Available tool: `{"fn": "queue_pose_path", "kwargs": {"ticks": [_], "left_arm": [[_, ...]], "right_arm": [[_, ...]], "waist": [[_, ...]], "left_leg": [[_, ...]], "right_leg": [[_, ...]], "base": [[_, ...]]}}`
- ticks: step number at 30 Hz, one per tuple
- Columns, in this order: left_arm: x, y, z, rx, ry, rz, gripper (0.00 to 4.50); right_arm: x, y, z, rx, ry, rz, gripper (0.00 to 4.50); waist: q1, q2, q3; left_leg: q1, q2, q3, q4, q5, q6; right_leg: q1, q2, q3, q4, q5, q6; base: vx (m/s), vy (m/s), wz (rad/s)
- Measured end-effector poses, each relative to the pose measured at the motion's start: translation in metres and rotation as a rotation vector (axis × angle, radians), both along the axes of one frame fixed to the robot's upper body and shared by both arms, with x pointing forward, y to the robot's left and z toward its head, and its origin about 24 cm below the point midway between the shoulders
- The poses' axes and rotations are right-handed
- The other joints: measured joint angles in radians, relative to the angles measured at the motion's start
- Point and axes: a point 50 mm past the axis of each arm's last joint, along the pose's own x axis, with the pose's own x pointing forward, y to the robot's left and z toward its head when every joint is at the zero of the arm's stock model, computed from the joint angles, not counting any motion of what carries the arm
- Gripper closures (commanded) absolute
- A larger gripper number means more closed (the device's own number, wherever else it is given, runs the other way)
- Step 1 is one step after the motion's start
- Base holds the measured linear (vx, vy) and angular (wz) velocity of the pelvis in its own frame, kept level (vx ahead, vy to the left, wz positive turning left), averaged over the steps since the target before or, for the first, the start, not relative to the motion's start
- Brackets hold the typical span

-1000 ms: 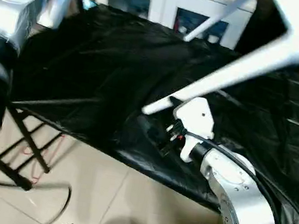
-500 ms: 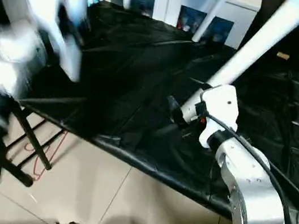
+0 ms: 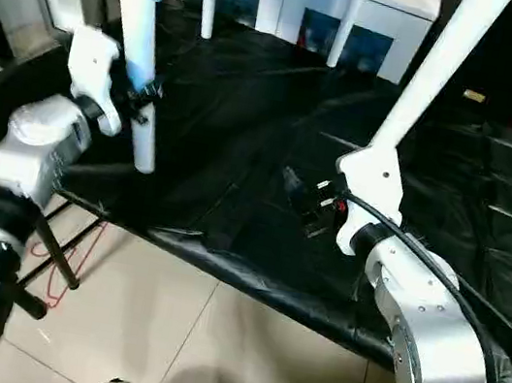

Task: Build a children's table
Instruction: Flip table

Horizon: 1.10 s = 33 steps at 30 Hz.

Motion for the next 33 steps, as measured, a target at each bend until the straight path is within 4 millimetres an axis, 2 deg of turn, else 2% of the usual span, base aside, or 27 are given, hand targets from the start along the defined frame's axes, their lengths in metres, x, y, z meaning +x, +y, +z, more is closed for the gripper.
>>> {"fn": "queue_pose_path", "kwargs": {"ticks": [3,5,10,12,14,15,19,21,24,27,29,33], "left_arm": [[-0.006,0.004,-0.007,0.010,0.001,-0.004,2.01],[-0.012,0.011,-0.015,0.016,0.015,0.011,1.85],[-0.025,0.023,-0.020,0.002,0.006,0.039,1.37],[-0.032,0.029,-0.019,-0.014,-0.008,0.062,1.18],[-0.038,0.038,-0.020,-0.017,-0.018,0.114,1.18],[-0.042,0.043,-0.021,-0.018,-0.018,0.138,0.94],[-0.053,0.055,-0.022,-0.043,-0.018,0.210,0.82],[-0.067,0.055,-0.017,-0.102,-0.048,0.202,0.51],[-0.083,0.051,-0.017,-0.133,-0.054,0.170,0.51],[-0.104,0.048,-0.020,-0.163,-0.027,0.126,0.51],[-0.111,0.044,-0.023,-0.172,-0.002,0.095,0.51],[-0.124,0.042,-0.024,-0.164,0.041,0.054,0.51]], "right_arm": [[-0.001,0.003,0.002,0.003,-0.001,0.014,0.00],[-0.002,0.006,0.005,0.011,-0.014,0.024,0.00],[-0.001,0.008,0.009,0.043,-0.037,0.012,0.00],[0.003,0.000,0.010,0.049,-0.061,-0.053,0.00],[0.008,-0.010,0.011,0.060,-0.077,-0.126,0.00],[0.011,-0.014,0.011,0.075,-0.086,-0.157,0.00],[0.017,-0.029,0.013,0.107,-0.112,-0.238,0.00],[0.033,-0.039,0.016,0.136,-0.138,-0.279,0.00],[0.050,-0.054,0.024,0.190,-0.177,-0.338,0.00],[0.068,-0.058,0.025,0.235,-0.183,-0.364,0.00],[0.073,-0.061,0.021,0.246,-0.173,-0.381,0.00],[0.089,-0.055,0.009,0.289,-0.094,-0.272,0.00]], "waist": [[-0.009,-0.001,0.000],[-0.022,-0.002,-0.001],[-0.033,-0.008,-0.001],[-0.039,-0.011,-0.003],[-0.045,-0.016,-0.003],[-0.048,-0.017,-0.004],[-0.052,-0.017,-0.004],[-0.059,-0.017,-0.004],[-0.055,-0.018,-0.005],[-0.054,-0.020,-0.005],[-0.047,-0.024,-0.005],[-0.046,-0.024,-0.005]], "left_leg": [[0.000,0.000,0.001,0.000,0.000,0.000],[0.000,0.000,0.001,0.000,0.000,0.000],[0.001,0.001,0.001,0.000,0.000,0.000],[0.001,0.001,0.001,0.000,0.000,0.000],[0.001,0.001,0.001,0.000,0.000,0.000],[0.001,0.001,0.001,0.000,0.000,0.000],[0.001,0.001,0.001,0.000,0.000,0.000],[0.002,0.001,0.002,0.000,0.000,0.000],[0.003,0.001,0.002,-0.001,0.000,0.000],[0.003,0.002,0.002,-0.001,0.000,0.000],[0.003,0.003,0.002,-0.001,0.000,0.000],[0.002,0.003,0.003,0.000,0.000,0.000]], "right_leg": [[0.000,0.000,0.000,-0.001,0.000,0.000],[0.000,0.000,0.000,0.000,0.000,0.000],[0.000,0.000,0.000,0.000,0.000,0.000],[0.000,0.000,0.000,0.000,0.000,0.000],[0.000,0.000,0.000,0.000,0.000,0.000],[0.000,0.000,0.000,0.000,0.000,0.000],[0.000,0.000,0.000,-0.001,0.000,0.000],[0.000,0.000,0.001,-0.001,0.000,0.000],[0.000,0.000,0.001,0.000,0.001,0.000],[0.000,0.001,0.000,0.000,0.001,0.000],[0.000,0.002,-0.001,0.000,0.000,0.000],[0.000,0.002,0.000,0.000,0.001,0.000]], "base": [[0.000,0.000,0.00],[0.000,0.000,0.00],[0.000,0.000,0.00],[0.000,0.000,0.00],[0.000,0.000,0.00],[0.000,0.000,0.00],[0.000,0.000,0.00],[0.000,0.000,0.00],[0.000,0.000,0.00],[0.000,0.000,0.00],[0.000,0.000,0.00],[0.000,0.000,0.00]]}}
